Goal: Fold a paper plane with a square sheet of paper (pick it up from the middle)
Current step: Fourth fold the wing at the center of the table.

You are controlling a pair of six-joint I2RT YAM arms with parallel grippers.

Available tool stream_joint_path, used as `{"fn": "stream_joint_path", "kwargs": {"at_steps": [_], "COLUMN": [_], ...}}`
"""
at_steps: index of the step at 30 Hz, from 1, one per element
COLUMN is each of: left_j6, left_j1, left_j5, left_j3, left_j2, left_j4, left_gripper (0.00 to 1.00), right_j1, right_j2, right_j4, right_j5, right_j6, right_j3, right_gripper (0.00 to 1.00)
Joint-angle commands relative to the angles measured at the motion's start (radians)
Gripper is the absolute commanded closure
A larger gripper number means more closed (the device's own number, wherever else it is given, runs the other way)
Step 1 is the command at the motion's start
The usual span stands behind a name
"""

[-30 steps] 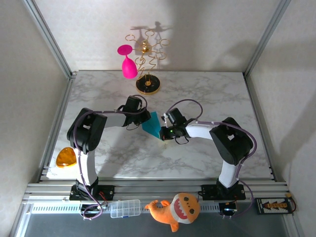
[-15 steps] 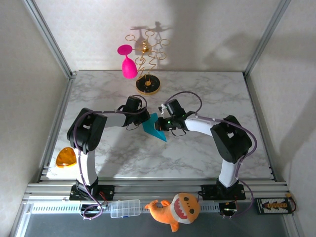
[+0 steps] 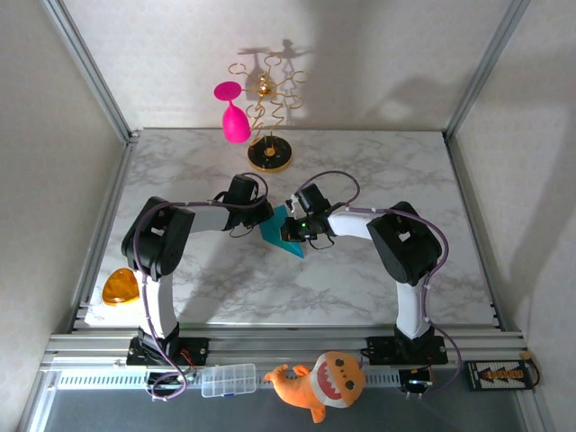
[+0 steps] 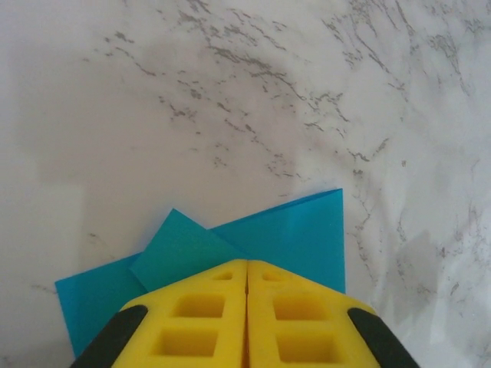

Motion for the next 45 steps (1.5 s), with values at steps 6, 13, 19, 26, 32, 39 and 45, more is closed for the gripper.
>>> {"fn": "stream_joint_path", "kwargs": {"at_steps": [6, 13, 19, 26, 32, 39, 45], "left_j6": [-0.006, -0.018, -0.011, 0.011, 0.018, 0.01, -0.06], "left_j1": [-0.049, -0.054, -0.054, -0.052, -0.053, -0.054, -0.049], "left_j5": [0.071, 0.015, -0.109, -0.143, -0.138, -0.065, 0.001], "left_j3": [-0.062, -0.089, -0.081, -0.074, -0.067, -0.044, -0.032], "left_j2": [-0.098, -0.047, -0.023, 0.009, 0.007, -0.022, -0.134], "left_j4": [0.036, 0.007, -0.084, -0.117, -0.123, -0.09, -0.014], "left_gripper": [0.88, 0.91, 0.97, 1.0, 1.0, 0.97, 0.84], "right_j1": [-0.002, -0.003, -0.009, -0.035, -0.041, -0.044, -0.049], "right_j2": [0.039, 0.033, -0.017, -0.14, -0.289, -0.405, -0.435], "right_j4": [-0.016, 0.001, 0.042, 0.081, 0.06, 0.09, 0.255], "right_j5": [0.011, -0.007, -0.041, -0.073, -0.029, -0.013, 0.03], "right_j6": [0.022, 0.026, 0.029, 0.055, 0.078, 0.06, 0.082], "right_j3": [-0.03, -0.042, -0.1, -0.278, -0.429, -0.455, -0.414], "right_gripper": [1.0, 1.0, 0.99, 0.98, 0.98, 0.97, 0.71]}}
